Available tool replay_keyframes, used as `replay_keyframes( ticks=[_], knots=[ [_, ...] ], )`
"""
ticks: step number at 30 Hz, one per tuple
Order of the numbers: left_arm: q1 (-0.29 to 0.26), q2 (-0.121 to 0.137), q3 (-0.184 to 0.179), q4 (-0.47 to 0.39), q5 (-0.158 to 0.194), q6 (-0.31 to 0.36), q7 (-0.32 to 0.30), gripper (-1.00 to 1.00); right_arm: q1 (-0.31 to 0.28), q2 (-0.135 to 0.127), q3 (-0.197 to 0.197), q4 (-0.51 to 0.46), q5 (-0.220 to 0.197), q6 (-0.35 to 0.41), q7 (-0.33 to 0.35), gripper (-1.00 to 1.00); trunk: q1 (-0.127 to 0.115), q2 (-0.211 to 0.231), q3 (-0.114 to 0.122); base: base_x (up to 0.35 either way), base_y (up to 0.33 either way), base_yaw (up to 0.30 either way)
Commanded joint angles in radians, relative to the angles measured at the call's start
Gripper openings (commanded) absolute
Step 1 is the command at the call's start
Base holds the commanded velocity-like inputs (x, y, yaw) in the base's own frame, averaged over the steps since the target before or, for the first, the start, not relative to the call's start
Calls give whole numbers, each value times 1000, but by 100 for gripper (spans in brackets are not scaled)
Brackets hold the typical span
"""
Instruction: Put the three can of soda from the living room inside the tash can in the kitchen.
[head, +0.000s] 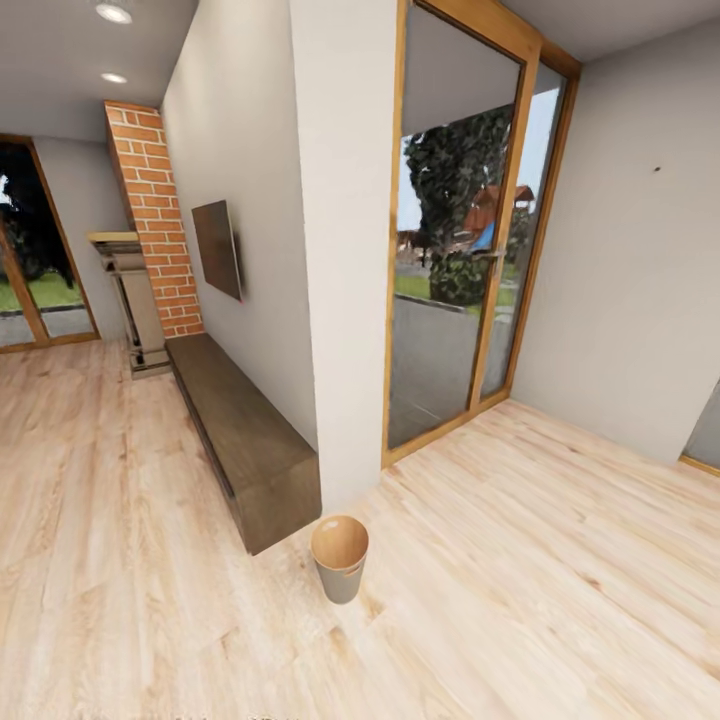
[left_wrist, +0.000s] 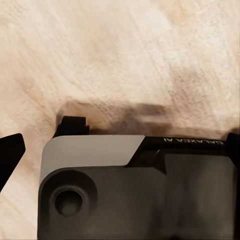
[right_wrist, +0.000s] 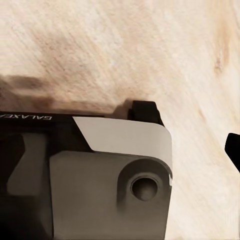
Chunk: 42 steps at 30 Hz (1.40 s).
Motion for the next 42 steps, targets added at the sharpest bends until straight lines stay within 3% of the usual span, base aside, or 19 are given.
replay_keyframes(
  ticks=[1, 19, 42],
  knots=[
    [0, 0, 0, 0, 0, 0, 0, 100, 0, 0, 0, 0, 0, 0, 0, 100, 0, 0, -1, 0, 0, 232],
    [0, -2, -3, 0, 0, -1, 0, 100, 0, 0, 1, 0, 1, 0, -4, 100, 0, 0, -13, 0, 0, 234],
    [0, -3, -4, 0, -1, -1, 0, 100, 1, 0, 9, 3, 2, -1, -4, 100, 0, 0, -20, 0, 0, 86]
  ],
)
